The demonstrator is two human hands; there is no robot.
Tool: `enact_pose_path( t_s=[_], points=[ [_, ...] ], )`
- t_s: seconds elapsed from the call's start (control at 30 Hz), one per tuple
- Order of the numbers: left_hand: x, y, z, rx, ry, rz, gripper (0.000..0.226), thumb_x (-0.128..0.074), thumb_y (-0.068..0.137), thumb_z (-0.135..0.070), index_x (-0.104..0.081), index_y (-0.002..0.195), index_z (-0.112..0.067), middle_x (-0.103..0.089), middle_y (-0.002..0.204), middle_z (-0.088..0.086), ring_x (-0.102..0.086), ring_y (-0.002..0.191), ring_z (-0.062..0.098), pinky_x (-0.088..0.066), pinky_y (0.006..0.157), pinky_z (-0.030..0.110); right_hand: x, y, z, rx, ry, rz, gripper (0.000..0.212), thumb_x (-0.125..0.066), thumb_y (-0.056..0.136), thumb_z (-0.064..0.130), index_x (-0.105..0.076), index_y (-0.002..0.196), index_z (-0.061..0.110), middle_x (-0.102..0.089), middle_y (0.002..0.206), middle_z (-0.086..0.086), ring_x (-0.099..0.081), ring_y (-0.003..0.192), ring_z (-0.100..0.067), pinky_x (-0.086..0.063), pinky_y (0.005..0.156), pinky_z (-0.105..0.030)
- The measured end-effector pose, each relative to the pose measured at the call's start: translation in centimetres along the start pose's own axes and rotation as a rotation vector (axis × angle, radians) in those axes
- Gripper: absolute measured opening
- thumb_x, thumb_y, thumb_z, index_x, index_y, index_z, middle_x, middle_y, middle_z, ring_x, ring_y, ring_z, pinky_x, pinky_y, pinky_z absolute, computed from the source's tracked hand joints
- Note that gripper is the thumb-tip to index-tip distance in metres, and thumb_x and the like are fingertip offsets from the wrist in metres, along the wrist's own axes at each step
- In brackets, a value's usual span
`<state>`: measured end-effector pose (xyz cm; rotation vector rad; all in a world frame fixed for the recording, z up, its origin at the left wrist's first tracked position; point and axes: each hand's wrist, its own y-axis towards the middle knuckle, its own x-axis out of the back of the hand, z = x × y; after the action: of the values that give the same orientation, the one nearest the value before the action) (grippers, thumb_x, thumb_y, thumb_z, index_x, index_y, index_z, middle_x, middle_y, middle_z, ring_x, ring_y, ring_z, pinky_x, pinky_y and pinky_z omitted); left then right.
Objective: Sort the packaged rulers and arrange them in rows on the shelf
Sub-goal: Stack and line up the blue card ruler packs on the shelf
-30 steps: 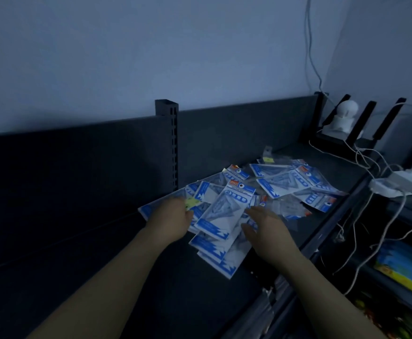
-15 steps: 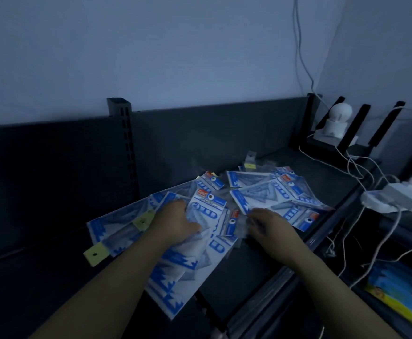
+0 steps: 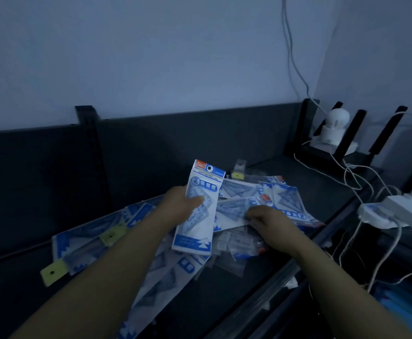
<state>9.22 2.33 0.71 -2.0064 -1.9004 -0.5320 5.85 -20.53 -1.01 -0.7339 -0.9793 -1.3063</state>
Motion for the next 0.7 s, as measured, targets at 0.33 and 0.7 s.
enact_pose_path(
  t_s=[0.33, 0.7],
  points=[
    [-2.0, 1.7, -0.1, 0.153, -0.028, -0.093, 0.016, -0.075, 0.081, -0.01, -0.065, 0.087, 0.001, -0.068, 0.101, 0.019, -0.063, 0.077, 0.022, -0.044, 0.063, 0.025, 1.3, 2.1, -2.4, -0.024, 0.234, -0.023, 0.038, -0.035, 0.1, 0.007, -0.059, 0.126, 0.019, -0.057, 0.128, -0.004, -0.057, 0.101, -0.015, -0.044, 0.073, -0.013],
    [-0.5, 2.4, 0.1, 0.156, -0.049, -0.164, 0.027, -0.077, 0.079, -0.012, -0.06, 0.101, -0.008, -0.061, 0.089, 0.004, -0.058, 0.071, 0.012, -0.045, 0.059, 0.024, 0.8, 4.6, -1.7, 0.053, 0.157, 0.068, 0.034, -0.035, 0.1, 0.006, -0.059, 0.125, 0.01, -0.052, 0.136, -0.005, -0.051, 0.12, -0.024, -0.038, 0.091, -0.021]
  ],
)
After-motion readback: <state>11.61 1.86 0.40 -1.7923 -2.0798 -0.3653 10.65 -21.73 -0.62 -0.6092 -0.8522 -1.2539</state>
